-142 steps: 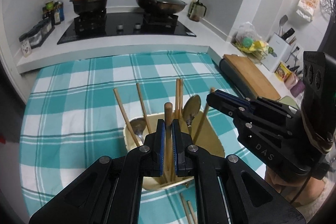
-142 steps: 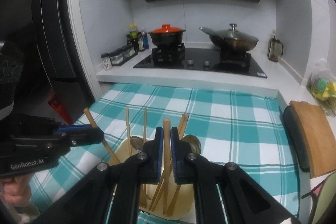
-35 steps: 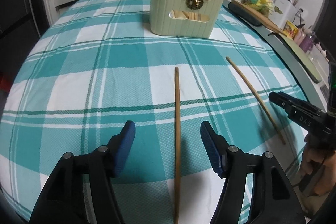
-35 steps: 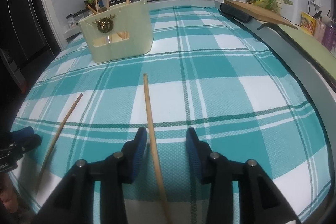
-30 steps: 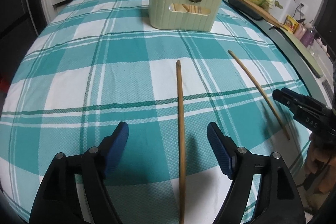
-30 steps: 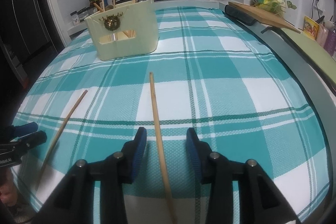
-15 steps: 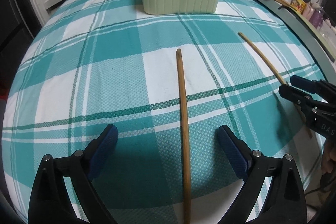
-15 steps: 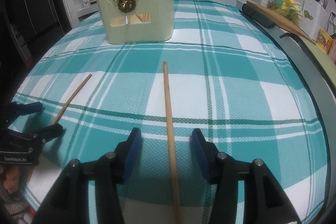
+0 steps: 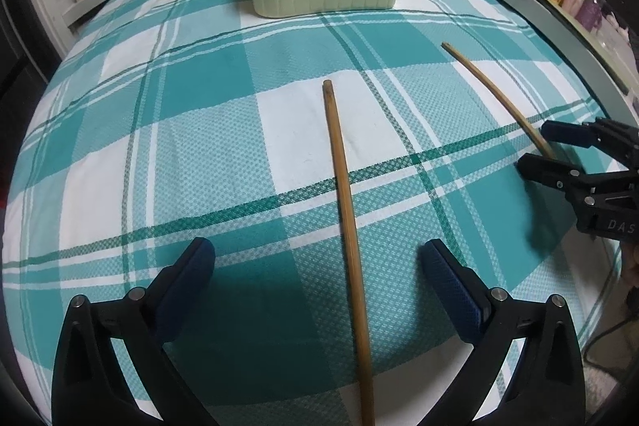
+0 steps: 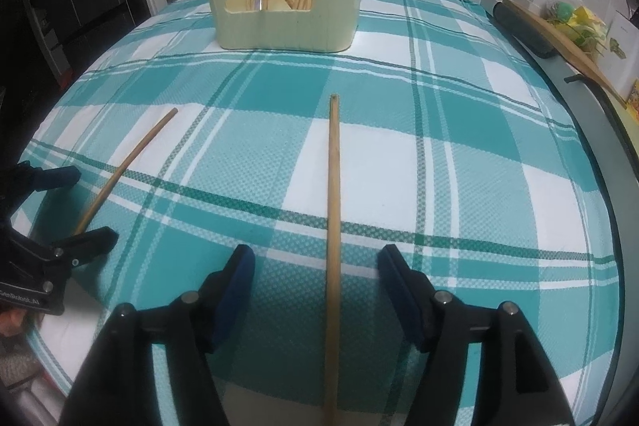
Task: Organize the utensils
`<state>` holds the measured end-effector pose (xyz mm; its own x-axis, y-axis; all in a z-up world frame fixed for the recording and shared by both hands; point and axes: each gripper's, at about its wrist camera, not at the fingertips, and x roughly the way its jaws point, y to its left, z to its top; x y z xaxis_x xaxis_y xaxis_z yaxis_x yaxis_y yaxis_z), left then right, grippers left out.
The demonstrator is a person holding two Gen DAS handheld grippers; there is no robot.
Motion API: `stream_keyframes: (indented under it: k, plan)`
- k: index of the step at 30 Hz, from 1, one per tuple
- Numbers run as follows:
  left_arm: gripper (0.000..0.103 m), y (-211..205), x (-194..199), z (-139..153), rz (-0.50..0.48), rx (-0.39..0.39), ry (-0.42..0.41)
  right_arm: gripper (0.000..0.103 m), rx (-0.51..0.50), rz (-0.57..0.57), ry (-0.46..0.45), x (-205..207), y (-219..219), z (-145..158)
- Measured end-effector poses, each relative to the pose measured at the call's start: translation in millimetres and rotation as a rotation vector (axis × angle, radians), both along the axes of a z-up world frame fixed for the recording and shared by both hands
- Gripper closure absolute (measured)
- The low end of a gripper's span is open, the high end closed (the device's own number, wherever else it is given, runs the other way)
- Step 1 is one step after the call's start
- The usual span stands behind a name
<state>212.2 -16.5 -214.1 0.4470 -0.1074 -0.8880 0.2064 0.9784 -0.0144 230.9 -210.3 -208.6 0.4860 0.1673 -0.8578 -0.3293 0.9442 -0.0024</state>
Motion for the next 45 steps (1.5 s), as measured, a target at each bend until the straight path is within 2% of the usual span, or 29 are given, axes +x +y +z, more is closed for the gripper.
stream_keyframes:
  k: [2, 5, 6, 8, 9, 10, 12, 17, 19, 20, 21, 22, 23, 24, 27, 32, 39, 42, 45]
  plan:
    - [0.001, 1.6, 9.1, 2.6, -0.018, -0.002, 0.055, 0.036, -0.001, 0.016, 0.033, 3.5, -1.0, 1.6]
    - [0.002, 11.3, 22.9, 13.0, 0.005, -0.058, 0.065, 0.038, 0.008, 0.026, 0.097, 12.0, -2.0, 5.6]
    - [0.004, 12.4, 28.2, 15.7, 0.003, -0.067, 0.063, 0.046, 0.019, 0.034, 0.117, 15.3, -2.1, 7.6]
    - [0.014, 10.3, 39.8, 16.0, -0.009, -0.056, 0.066, 0.057, 0.052, 0.060, 0.163, 24.3, -1.0, 11.2]
    - [0.024, 8.5, 46.9, 12.7, -0.011, -0.045, 0.083, 0.058, 0.064, 0.072, 0.183, 30.0, 0.3, 12.1]
    - [0.025, 7.0, 51.2, 10.5, -0.011, -0.034, 0.088, 0.058, 0.065, 0.081, 0.195, 34.9, 1.7, 12.4]
    - [0.025, 1.5, 58.6, 10.9, -0.025, -0.015, 0.078, 0.062, 0.023, 0.086, 0.195, 48.8, 5.1, 10.8]
    - [0.036, -14.1, 72.6, 13.4, -0.064, -0.005, 0.092, 0.068, 0.008, 0.102, 0.195, 81.4, 17.8, 7.6]
    - [0.051, -20.7, 76.9, 14.4, -0.082, 0.005, 0.095, 0.072, 0.006, 0.100, 0.192, 96.3, 25.7, 6.9]
    - [0.056, -24.0, 78.3, 15.3, -0.092, 0.007, 0.094, 0.078, 0.003, 0.094, 0.189, 103.5, 28.7, 6.7]
    - [0.067, -27.3, 79.3, 16.1, -0.099, 0.013, 0.090, 0.088, -0.008, 0.089, 0.177, 110.9, 32.1, 7.1]
    - [0.077, -30.1, 80.4, 16.7, -0.105, 0.016, 0.085, 0.094, -0.024, 0.084, 0.172, 117.1, 33.8, 6.5]
    - [0.083, -31.8, 81.1, 17.5, -0.108, 0.016, 0.078, 0.096, -0.026, 0.077, 0.166, 122.9, 34.5, 6.1]
    - [0.095, -33.0, 81.7, 18.3, -0.109, 0.017, 0.068, 0.096, -0.011, 0.068, 0.168, 127.8, 34.4, 6.1]
    - [0.098, -28.4, 82.2, 23.3, -0.092, -0.002, 0.044, 0.096, 0.046, 0.041, 0.166, 134.2, 30.4, 8.6]
    - [0.098, -14.9, 64.4, 64.9, -0.063, -0.085, -0.076, 0.096, 0.164, 0.022, 0.066, 114.3, 13.2, 41.7]
    - [0.098, 6.3, 18.4, 148.0, -0.040, -0.200, -0.296, 0.096, 0.277, 0.040, -0.194, 54.6, -3.7, 127.6]
    - [0.099, 13.9, 2.0, 173.9, -0.034, -0.239, -0.370, 0.096, 0.300, 0.056, -0.304, 28.8, -7.9, 159.2]
    - [0.099, 20.0, -9.9, 187.2, -0.025, -0.268, -0.420, 0.096, 0.321, 0.061, -0.386, 8.8, -8.4, 179.6]
